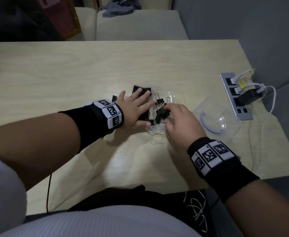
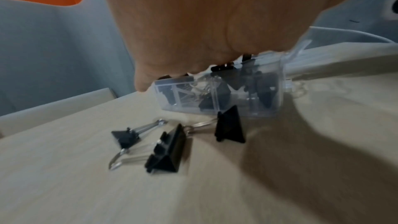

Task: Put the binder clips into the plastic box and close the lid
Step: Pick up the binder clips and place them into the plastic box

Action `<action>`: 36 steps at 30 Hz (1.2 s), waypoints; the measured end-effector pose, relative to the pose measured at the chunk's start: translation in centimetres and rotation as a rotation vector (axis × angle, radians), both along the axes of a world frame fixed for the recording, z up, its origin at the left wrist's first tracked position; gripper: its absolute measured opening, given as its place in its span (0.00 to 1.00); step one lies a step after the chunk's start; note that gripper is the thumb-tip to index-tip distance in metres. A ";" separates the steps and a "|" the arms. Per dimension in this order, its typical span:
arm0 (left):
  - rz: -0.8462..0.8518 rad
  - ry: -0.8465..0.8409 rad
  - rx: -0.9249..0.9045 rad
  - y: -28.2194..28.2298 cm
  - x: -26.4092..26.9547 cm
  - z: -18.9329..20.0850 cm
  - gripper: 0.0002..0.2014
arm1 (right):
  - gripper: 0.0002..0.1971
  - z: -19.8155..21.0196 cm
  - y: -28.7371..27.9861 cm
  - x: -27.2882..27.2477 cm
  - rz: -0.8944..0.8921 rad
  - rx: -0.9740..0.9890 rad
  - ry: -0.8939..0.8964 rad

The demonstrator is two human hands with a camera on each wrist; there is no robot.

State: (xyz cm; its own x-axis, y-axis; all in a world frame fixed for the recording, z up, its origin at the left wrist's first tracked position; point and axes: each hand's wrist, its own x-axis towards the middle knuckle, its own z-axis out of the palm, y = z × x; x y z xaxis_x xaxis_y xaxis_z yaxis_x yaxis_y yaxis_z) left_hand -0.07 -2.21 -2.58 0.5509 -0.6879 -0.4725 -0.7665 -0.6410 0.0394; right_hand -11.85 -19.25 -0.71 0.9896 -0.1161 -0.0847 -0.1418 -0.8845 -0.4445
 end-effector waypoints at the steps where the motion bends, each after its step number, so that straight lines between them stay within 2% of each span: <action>1: 0.044 0.017 -0.076 0.3 0.2 0.2 0.41 | 0.20 0.1 0.2 0.1 0.003 -0.008 0.013; 5: 0.376 -0.018 -0.407 2.1 2.5 -0.1 0.31 | 0.17 -0.2 1.0 -0.7 -0.009 -0.070 -0.014; 6: 0.471 -0.025 -0.429 2.6 3.2 -0.3 0.29 | 0.15 -0.5 1.1 -1.0 -0.008 -0.079 -0.024; 8: 0.550 -0.002 -0.309 3.4 4.1 -0.6 0.30 | 0.13 -1.1 1.3 -1.6 0.014 -0.088 -0.039; 11: 0.440 0.017 -0.086 4.0 3.9 -0.9 0.32 | 0.08 -1.5 1.8 -2.3 0.089 -0.034 -0.055; 16: 0.449 -0.018 -0.162 3.9 4.3 -1.1 0.18 | 0.11 -1.3 4.7 -2.5 0.436 0.041 0.030; 19: 0.482 0.026 -0.143 3.9 4.5 -0.8 0.14 | 0.22 -1.4 7.2 -1.2 0.548 0.035 0.125; 21: 0.500 0.045 -0.112 4.1 4.5 -0.7 0.14 | 0.27 -1.2 8.7 0.1 0.530 0.025 0.209; 25: 0.519 0.076 -0.040 5.0 4.9 -0.4 0.14 | 0.29 -0.3 10.7 2.5 0.412 0.008 0.285; 28: 0.515 0.144 -0.003 5.4 4.9 0.5 0.18 | 0.34 0.0 11.3 3.3 0.391 -0.054 0.369; 30: 0.473 0.165 0.024 5.4 4.4 1.0 0.20 | 0.33 0.0 11.7 3.7 0.374 -0.108 0.402; 34: 0.392 0.155 0.112 5.4 2.7 1.0 0.33 | 0.31 -0.8 12.1 4.3 0.365 -0.171 0.485; 36: 0.395 0.143 0.070 5.2 2.3 0.7 0.29 | 0.30 -1.2 12.1 4.2 0.370 -0.195 0.484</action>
